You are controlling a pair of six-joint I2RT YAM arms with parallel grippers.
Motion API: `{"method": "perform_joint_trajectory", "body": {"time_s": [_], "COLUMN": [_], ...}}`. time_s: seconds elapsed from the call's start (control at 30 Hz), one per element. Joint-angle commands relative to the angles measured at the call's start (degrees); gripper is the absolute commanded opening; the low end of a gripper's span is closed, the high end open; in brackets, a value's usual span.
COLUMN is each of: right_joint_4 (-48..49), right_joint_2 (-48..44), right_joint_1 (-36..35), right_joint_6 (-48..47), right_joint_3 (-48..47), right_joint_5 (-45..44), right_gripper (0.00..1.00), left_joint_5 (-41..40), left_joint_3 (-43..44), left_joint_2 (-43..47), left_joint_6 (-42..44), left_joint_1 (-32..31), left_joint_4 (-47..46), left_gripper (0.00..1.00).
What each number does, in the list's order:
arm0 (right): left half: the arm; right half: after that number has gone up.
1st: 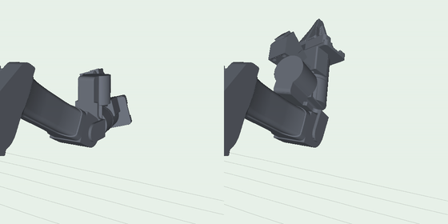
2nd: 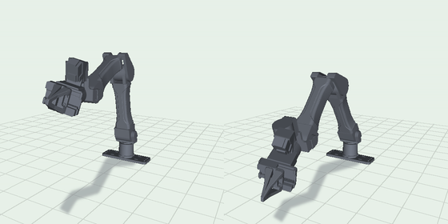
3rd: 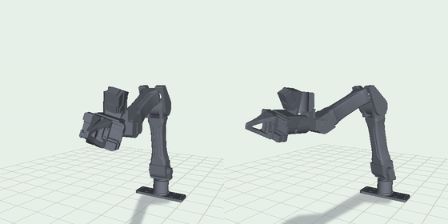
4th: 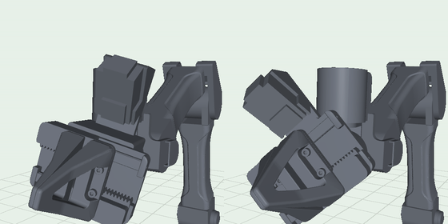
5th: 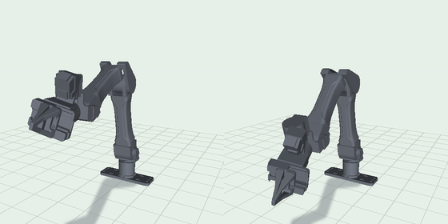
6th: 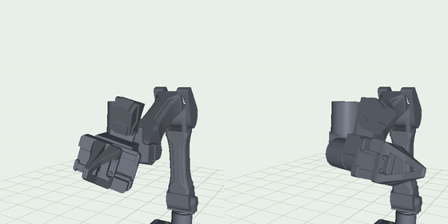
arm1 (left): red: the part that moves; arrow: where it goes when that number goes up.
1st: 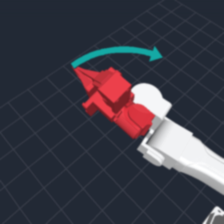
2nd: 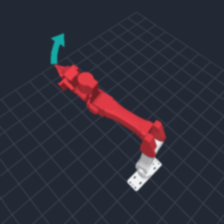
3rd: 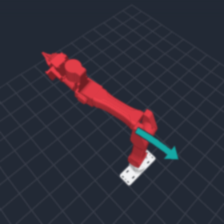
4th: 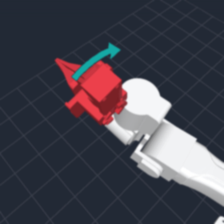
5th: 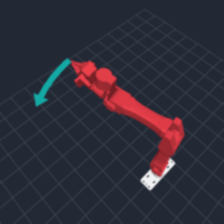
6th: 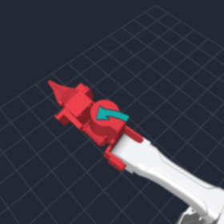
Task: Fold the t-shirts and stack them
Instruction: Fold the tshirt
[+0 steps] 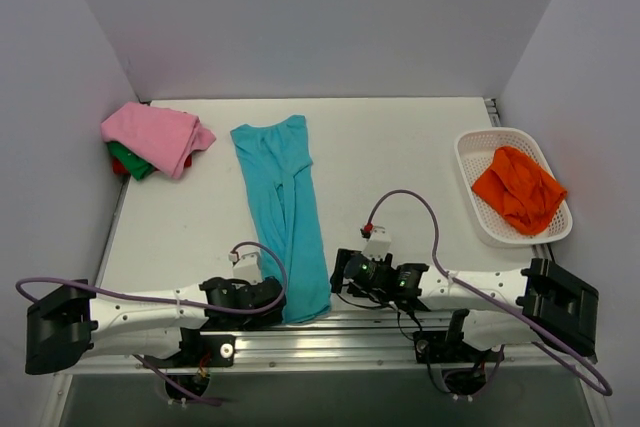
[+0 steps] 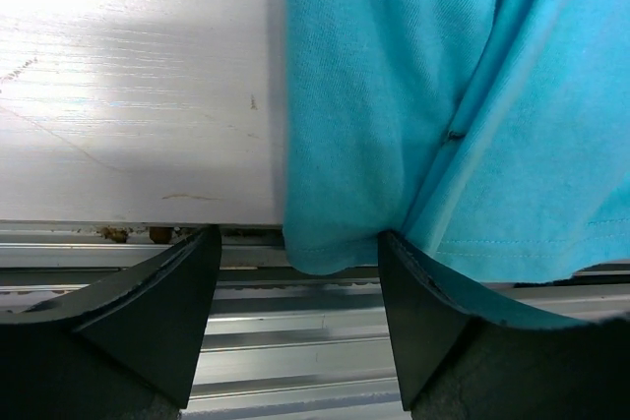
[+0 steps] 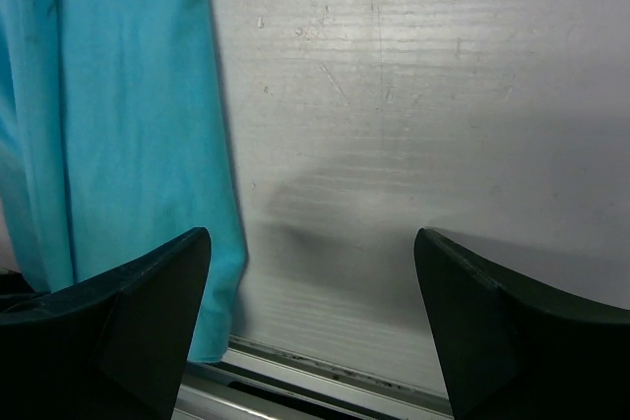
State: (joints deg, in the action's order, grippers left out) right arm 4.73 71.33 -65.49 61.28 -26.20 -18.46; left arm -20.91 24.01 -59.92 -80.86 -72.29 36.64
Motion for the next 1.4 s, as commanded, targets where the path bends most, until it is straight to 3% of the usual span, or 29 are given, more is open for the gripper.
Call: {"method": "perform_joint_trajectory", "body": {"time_s": [0.0,0.37,0.6,0.93,1.0,1.17,1.27,1.37], "right_joint_4": [-8.5,-0.1,-0.4,-3.9,-4.2,-6.3,-7.9,-10.1], "right_joint_2": [-1.0,7.0,11.1,9.6,9.9,10.9,11.2,10.5], "right_joint_1": [-0.8,-5.7,-11.1,-14.5,-14.7,-15.0,-15.3,-15.7], "right_joint_6": [0.1,2.4,4.5,8.9,9.3,9.0,8.8,8.7], "right_joint_3": [1.0,-2.3,-5.7,-4.9,-4.8,-6.3,-7.1,-8.7], "right_joint_5": [1.8,2.9,2.4,-0.2,-0.8,-1.9,-3.1,-4.5], "right_gripper": [0.80,0.72,0.53,0.21,0.12,0.02,0.00,0.00], "left_joint_5": [-6.3,-13.3,-15.1,-16.8,-16.8,-17.5,-17.9,-18.0], "left_joint_3": [0.2,1.6,1.6,1.2,1.2,1.1,1.9,3.3], "left_joint_2": [-2.0,-2.4,-1.8,-0.5,-0.5,0.2,1.0,3.0], "left_joint_6": [-1.9,-0.6,0.6,1.1,1.0,1.1,1.6,2.1], "left_joint_1": [0.2,0.6,0.9,1.0,1.0,1.1,1.1,0.9], "left_joint_4": [-2.9,-2.3,-2.5,-3.3,-3.6,-3.9,-2.8,-0.2], "left_gripper": [0.73,0.56,0.48,0.42,0.37,0.21,0.03,0.02]}}
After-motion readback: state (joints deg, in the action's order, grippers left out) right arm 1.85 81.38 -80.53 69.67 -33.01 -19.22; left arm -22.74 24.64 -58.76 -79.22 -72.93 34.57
